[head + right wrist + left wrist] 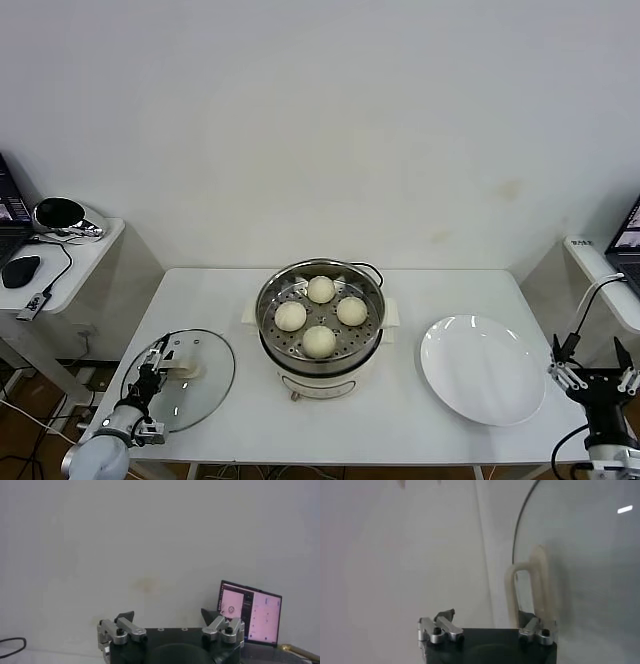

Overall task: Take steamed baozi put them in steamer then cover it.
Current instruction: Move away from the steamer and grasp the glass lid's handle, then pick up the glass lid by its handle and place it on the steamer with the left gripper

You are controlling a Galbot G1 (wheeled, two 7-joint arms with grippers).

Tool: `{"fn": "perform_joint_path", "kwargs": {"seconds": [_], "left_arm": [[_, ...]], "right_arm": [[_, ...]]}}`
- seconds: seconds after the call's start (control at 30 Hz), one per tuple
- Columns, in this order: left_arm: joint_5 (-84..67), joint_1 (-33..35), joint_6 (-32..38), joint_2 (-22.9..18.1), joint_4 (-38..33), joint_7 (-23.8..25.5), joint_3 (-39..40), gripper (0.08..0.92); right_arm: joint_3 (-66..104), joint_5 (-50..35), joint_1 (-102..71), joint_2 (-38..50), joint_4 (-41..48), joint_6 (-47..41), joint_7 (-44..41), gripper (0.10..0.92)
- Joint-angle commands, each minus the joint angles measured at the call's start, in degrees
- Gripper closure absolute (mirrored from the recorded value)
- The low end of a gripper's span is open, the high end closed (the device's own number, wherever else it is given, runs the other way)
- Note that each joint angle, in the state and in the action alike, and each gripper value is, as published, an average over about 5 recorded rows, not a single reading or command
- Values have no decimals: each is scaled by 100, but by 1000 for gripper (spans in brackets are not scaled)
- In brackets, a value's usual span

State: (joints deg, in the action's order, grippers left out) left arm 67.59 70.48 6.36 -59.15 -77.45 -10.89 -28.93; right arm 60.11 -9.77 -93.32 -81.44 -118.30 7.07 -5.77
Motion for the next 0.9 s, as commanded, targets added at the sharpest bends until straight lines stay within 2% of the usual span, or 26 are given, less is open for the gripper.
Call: {"fn": "perform_joint_path", "kwargs": {"seconds": [0.03,0.37,0.53,0.73,0.9], "left_arm": [[-37,-58,55,-34,287,-28,11,389],[-275,89,197,-51,173,-374,-31,675],[-496,419,214,-17,-348,-534,-159,811],[-888,969,-85,67,-1336,-483,-448,844],[-1616,1599,-853,274,-2506,-143,-763,845]], "right_arm": [[-29,20,-11,0,-1,10,-13,203],[-147,69,-8,5,-2,26,-43,203],[-256,110,-13,7,-19,31,-51,203],[-381,163,7,10,20,73,-55,203],[-423,179,8,40,13,87,-67,203]]}}
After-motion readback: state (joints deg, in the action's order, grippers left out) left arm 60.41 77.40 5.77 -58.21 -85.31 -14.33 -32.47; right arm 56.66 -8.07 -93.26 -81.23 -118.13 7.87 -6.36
